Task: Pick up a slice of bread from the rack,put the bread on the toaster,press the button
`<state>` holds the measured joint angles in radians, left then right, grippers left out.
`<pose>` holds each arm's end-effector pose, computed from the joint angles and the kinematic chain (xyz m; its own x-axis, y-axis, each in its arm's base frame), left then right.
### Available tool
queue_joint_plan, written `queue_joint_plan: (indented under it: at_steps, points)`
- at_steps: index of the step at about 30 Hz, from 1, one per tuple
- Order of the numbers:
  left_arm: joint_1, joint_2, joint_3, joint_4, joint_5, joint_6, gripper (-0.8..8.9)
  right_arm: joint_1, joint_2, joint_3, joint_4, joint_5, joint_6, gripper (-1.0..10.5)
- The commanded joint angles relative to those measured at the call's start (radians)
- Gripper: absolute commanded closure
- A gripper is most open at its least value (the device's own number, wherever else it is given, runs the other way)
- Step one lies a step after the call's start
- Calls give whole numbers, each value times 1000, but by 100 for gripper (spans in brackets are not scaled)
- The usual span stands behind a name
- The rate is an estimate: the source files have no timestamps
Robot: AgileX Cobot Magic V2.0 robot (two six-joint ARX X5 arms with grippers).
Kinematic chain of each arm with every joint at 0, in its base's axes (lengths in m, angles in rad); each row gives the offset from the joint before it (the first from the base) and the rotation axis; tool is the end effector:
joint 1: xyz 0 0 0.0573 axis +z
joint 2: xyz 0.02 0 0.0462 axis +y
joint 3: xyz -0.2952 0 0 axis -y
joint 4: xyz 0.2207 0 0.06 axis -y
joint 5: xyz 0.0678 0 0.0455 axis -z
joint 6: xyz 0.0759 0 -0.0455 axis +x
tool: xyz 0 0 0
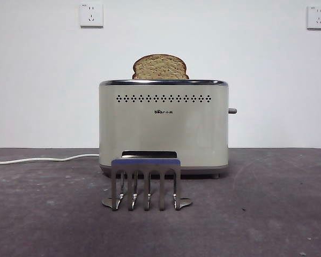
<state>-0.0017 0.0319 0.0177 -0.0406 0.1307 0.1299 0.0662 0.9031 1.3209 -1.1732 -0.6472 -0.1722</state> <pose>0.0893 -0.0100 0.1619 0.9898 -0.1320 -0.0543 0.1378 0.9829 0.1223 0.1048 0.0528 0.3917 0.5396 0.6401 -0.5469 -0.6007 0.7479 0.2825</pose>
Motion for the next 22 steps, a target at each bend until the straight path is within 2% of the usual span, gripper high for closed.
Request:
queue_joint_plan:
  at_steps: [1,5,22]
  points:
    - [3,-26,-14,-59,-7,-3,816,0,0,-6,4,0,-2,946]
    - [3,-30,-14,-143,-3,-4,816,0,0,-6,4,-1,-2,946]
    - [3,-30,-14,-134,1,-7,817,0,0,-6,4,0,-2,946]
